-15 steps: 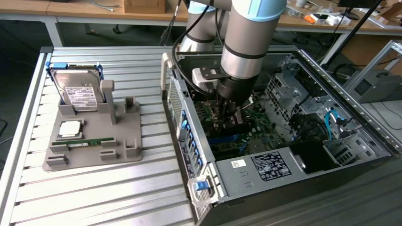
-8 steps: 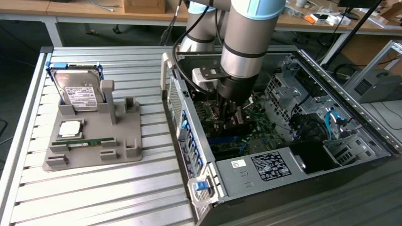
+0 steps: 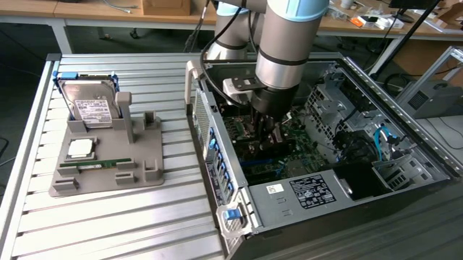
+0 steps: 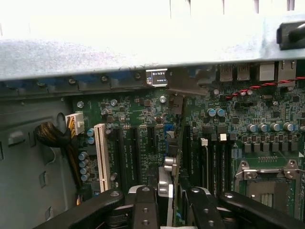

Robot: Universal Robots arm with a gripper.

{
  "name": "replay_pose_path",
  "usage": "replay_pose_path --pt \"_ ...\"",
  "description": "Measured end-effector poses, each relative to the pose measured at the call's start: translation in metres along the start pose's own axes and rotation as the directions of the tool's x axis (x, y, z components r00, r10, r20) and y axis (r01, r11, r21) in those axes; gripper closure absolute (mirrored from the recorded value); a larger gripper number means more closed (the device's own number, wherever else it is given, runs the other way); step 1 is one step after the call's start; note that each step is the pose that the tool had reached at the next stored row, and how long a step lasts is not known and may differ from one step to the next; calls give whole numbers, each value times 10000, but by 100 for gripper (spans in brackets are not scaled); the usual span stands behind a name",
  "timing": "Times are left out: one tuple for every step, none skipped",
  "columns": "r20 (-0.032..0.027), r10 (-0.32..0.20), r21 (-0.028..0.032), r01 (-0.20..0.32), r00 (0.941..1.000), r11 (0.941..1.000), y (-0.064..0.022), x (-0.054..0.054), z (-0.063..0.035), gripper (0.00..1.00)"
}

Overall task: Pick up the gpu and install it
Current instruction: 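Insert the gpu into the slot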

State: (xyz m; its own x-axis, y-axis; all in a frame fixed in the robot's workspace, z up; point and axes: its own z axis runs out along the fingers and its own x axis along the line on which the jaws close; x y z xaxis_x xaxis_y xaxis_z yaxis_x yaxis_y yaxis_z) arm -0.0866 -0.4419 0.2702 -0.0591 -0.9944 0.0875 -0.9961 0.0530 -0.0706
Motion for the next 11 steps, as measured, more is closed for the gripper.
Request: replay_pose_path --pt "4 -4 -46 4 10000 10000 -63 -4 5 73" --pt "3 -6 -69 6 10000 10000 -103 -6 9 73" --pt "2 -10 -111 10 10000 9999 -164 -10 13 73" --pt "0 -13 -132 13 10000 9999 -195 -12 15 73" --pt "0 -14 -142 14 10000 9999 -209 -12 16 73" --pt "0 -14 -142 14 10000 9999 -210 -12 16 73" --pt "-1 -14 -143 14 10000 9999 -210 -12 16 73" --pt "-1 -12 -143 12 10000 9999 -210 -12 16 73" --pt "-1 -13 -143 13 10000 9999 -210 -12 16 73" --pt "-1 -14 -143 14 10000 9999 -210 -12 16 73" --pt "-1 -13 -143 13 10000 9999 -210 -12 16 73"
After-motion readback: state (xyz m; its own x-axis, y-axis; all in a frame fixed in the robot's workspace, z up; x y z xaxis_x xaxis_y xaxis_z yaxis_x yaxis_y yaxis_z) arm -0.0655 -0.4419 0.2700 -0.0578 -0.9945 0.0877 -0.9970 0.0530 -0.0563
